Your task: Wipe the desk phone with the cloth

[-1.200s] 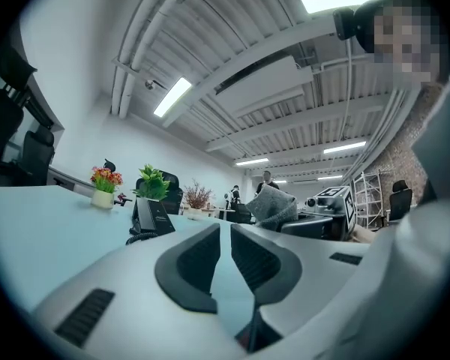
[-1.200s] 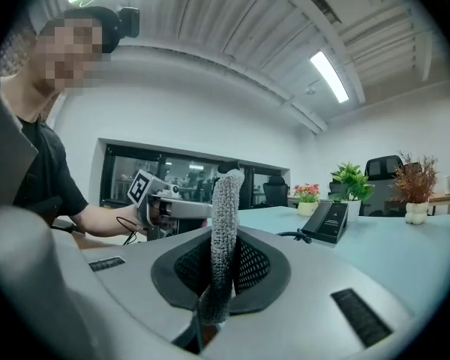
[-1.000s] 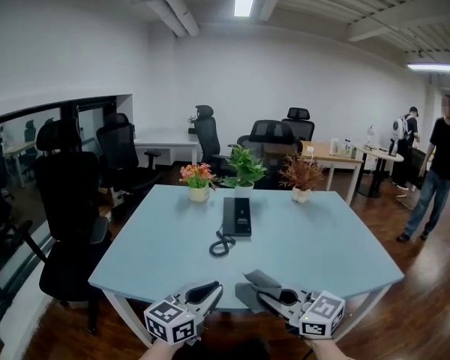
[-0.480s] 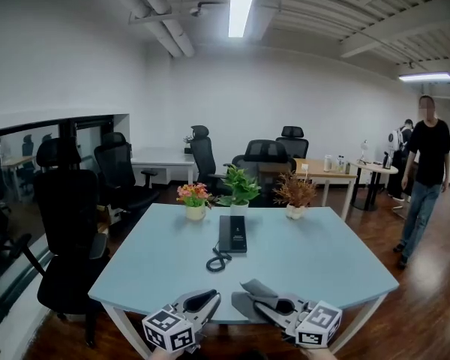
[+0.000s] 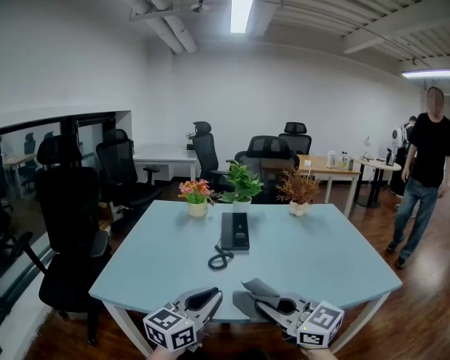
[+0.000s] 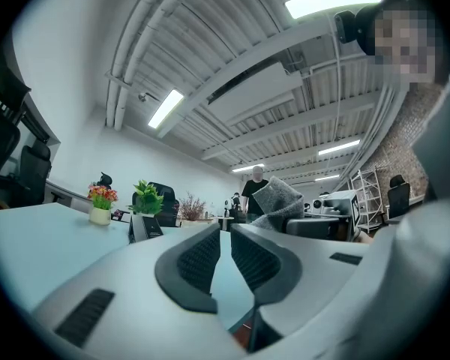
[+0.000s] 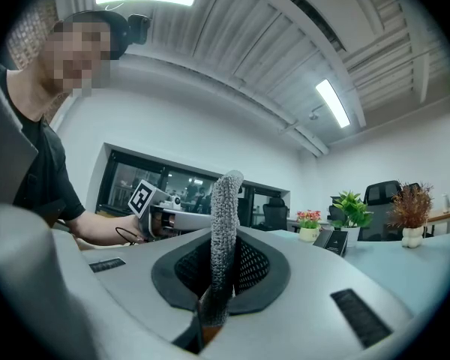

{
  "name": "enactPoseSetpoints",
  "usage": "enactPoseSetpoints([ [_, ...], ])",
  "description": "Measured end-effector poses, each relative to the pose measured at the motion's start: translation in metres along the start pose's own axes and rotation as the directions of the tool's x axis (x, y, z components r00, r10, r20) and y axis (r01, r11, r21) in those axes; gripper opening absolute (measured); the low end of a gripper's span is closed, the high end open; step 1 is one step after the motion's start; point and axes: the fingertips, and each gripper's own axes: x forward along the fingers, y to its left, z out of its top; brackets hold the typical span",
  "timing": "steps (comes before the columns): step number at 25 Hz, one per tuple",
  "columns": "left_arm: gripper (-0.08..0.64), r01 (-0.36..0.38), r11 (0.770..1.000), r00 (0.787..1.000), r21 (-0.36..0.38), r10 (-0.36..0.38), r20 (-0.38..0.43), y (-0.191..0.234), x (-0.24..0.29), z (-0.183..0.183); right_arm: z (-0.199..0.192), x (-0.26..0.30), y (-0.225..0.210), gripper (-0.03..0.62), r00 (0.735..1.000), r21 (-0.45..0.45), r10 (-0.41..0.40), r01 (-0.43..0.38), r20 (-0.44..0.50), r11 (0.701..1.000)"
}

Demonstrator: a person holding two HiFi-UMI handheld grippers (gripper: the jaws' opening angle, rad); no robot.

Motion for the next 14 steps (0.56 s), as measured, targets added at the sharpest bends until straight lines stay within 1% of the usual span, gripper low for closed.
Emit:
enactPoseSetpoints([
  [14,0.055,0.008,1.0,1.0,0.007,-0.008,-0.002,-0.0074,0.0038,0.0025,0.0037,-0.0069,0.0004,-0.009,1.0,-0.003,-0.006,0.006,0.004,1.0],
])
